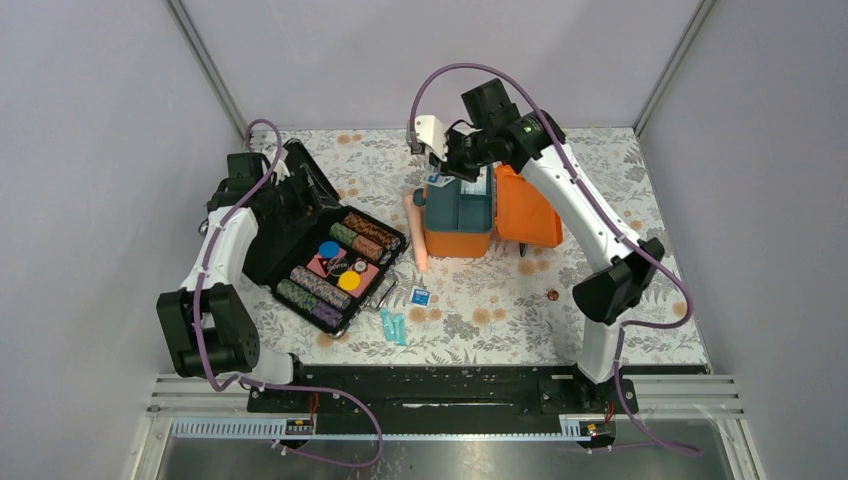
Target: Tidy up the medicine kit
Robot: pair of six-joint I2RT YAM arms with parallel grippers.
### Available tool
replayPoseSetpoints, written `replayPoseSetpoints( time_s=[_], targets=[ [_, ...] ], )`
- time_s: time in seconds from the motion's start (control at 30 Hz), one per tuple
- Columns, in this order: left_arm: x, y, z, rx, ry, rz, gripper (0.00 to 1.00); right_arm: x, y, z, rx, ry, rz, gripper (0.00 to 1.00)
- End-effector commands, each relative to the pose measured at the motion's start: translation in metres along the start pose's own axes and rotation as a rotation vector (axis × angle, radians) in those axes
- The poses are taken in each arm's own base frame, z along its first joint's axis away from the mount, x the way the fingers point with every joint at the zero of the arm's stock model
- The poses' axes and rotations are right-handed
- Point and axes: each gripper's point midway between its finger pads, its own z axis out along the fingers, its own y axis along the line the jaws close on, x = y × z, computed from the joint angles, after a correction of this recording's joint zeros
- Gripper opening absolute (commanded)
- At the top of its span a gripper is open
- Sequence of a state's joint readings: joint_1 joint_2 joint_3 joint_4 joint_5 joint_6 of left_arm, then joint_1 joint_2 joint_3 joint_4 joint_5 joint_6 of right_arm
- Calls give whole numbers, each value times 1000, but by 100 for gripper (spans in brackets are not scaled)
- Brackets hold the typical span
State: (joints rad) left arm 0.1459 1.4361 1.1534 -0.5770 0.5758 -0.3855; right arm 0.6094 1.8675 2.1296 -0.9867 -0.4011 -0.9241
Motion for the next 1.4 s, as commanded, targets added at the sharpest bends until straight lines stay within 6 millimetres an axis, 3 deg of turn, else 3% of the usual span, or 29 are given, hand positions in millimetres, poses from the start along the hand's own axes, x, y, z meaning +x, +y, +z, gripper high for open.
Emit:
replayPoseSetpoints(
  time_s=[0.0, 0.27, 0.37, 0.5, 0.7, 0.77, 0.87, 1.07, 1.27, 1.37],
  targets=[
    [-12, -7, -4, 17, -10, 34, 78, 25, -19, 25, -4, 69, 8, 0],
    [-11, -2, -10, -23, -18, 77, 78, 73, -22, 75, -56, 185, 60, 0],
    [-7, 0, -11, -31, -18, 85, 78, 86, -33, 89, -19, 240, 96, 9],
    [-3, 1, -13, -38, -19, 94, 78, 85, -44, 86, 33, 254, 124, 23],
    [0, -1, -11, -34, -20, 107, 78, 79, -35, 68, 62, 227, 179, 39],
    [1, -2, -12, -32, -23, 112, 78, 67, -30, 57, 67, 191, 224, 42],
    [4, -2, -12, -28, -23, 108, 78, 44, -3, 46, -25, 92, 290, 43],
    [10, -8, -14, 0, -49, 107, 78, 26, 84, 51, -243, -10, 226, 42],
    [15, -9, -18, 12, -78, 102, 78, 39, 171, 83, -395, 39, 74, 43],
    [17, -14, -17, 32, -64, 93, 78, 44, 192, 109, -412, 82, 119, 44]
  ],
)
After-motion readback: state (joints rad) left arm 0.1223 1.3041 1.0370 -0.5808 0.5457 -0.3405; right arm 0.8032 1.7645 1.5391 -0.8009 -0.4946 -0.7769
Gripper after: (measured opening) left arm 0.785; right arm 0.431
